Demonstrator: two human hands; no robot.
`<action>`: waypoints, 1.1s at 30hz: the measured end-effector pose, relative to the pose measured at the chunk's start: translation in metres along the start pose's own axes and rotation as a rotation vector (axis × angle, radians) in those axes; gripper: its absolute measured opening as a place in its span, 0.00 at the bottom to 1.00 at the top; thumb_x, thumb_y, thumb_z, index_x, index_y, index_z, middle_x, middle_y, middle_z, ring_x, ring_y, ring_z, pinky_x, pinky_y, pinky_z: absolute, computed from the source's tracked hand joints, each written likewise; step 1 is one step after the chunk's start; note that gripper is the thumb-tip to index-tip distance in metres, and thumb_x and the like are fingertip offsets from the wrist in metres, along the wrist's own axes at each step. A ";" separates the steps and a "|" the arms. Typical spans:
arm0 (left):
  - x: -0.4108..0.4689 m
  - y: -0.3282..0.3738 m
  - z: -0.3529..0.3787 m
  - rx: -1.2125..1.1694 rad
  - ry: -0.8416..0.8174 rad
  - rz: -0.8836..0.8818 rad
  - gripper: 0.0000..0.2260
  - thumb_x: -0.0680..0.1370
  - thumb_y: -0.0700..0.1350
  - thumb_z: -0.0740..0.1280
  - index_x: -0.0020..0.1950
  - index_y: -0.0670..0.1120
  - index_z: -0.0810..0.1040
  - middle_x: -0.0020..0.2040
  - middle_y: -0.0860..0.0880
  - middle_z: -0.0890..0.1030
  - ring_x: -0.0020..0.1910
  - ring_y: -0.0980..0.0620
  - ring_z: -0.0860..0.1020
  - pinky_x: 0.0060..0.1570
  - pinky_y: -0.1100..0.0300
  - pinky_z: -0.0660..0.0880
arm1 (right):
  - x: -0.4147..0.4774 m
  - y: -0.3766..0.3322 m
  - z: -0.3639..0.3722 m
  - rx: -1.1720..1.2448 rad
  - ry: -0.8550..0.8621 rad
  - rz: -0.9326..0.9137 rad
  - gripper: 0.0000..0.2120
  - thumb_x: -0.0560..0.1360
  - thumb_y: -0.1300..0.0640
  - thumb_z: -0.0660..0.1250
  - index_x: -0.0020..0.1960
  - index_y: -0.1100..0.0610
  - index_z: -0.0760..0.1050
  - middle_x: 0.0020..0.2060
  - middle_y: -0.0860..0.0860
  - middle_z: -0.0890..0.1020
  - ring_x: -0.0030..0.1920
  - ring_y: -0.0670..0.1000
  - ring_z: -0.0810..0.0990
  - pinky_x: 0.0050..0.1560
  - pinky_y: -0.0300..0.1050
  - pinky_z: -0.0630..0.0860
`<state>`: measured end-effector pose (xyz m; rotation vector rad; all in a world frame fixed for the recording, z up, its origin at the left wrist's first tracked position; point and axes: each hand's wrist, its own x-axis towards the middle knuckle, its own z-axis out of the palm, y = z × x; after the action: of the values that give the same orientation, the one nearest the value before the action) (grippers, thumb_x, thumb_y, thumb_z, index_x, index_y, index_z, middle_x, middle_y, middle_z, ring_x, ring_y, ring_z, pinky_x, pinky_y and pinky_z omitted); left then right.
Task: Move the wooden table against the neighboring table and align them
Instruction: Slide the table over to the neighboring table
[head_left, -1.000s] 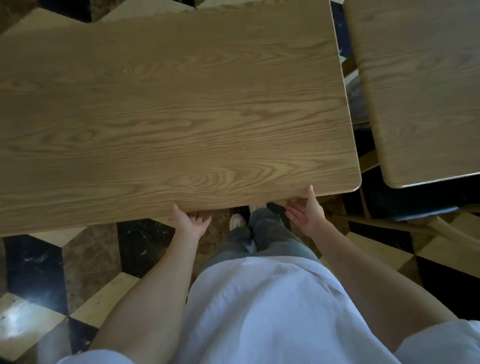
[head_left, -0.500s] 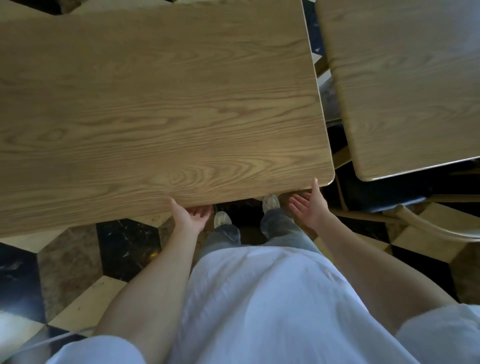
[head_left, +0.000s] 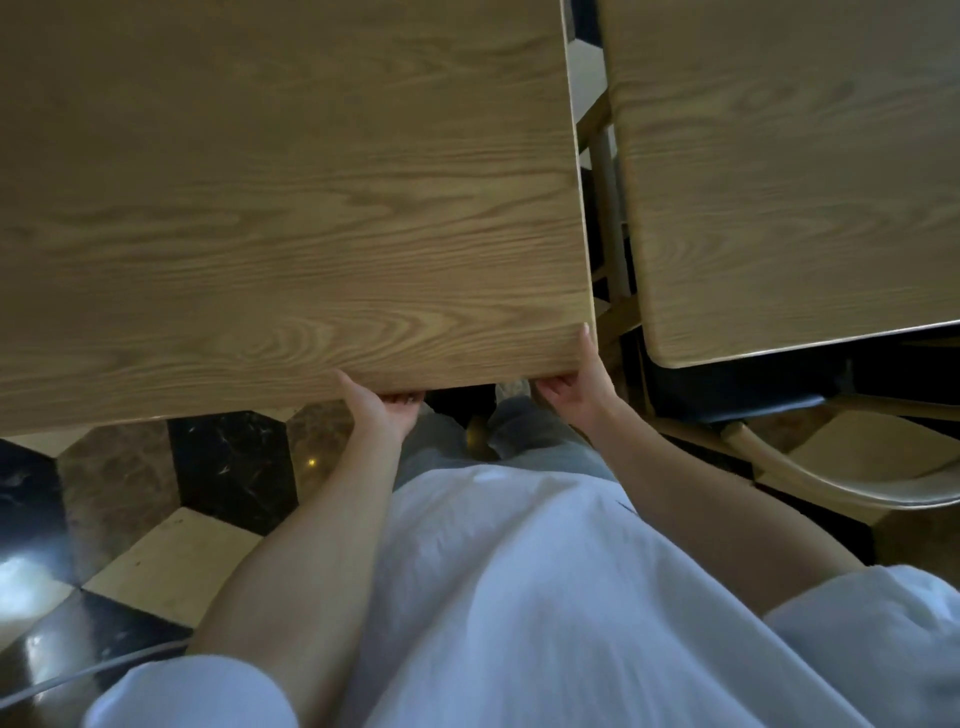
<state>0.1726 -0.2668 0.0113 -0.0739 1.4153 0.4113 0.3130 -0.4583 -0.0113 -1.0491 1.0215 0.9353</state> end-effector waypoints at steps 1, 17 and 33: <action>-0.001 -0.002 0.000 -0.008 -0.002 0.012 0.35 0.78 0.68 0.59 0.78 0.48 0.61 0.72 0.38 0.69 0.68 0.36 0.70 0.69 0.38 0.66 | 0.000 0.003 0.001 0.026 -0.023 0.008 0.38 0.69 0.41 0.72 0.72 0.54 0.61 0.65 0.61 0.72 0.61 0.61 0.75 0.56 0.57 0.76; 0.002 0.020 0.006 -0.016 0.105 0.084 0.35 0.80 0.66 0.58 0.81 0.51 0.53 0.77 0.39 0.62 0.74 0.35 0.62 0.72 0.36 0.58 | 0.014 0.012 0.012 0.106 0.122 -0.026 0.31 0.71 0.44 0.71 0.65 0.58 0.63 0.63 0.60 0.73 0.63 0.62 0.73 0.61 0.63 0.73; 0.011 0.021 0.003 0.014 0.093 0.067 0.36 0.79 0.69 0.56 0.81 0.51 0.54 0.77 0.41 0.62 0.73 0.36 0.64 0.71 0.36 0.60 | 0.013 0.011 0.016 -0.023 0.208 -0.070 0.34 0.71 0.40 0.69 0.67 0.60 0.62 0.58 0.58 0.73 0.60 0.61 0.75 0.56 0.58 0.78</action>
<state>0.1698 -0.2440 0.0055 -0.0347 1.5150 0.4580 0.3093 -0.4386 -0.0230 -1.2120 1.1392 0.7942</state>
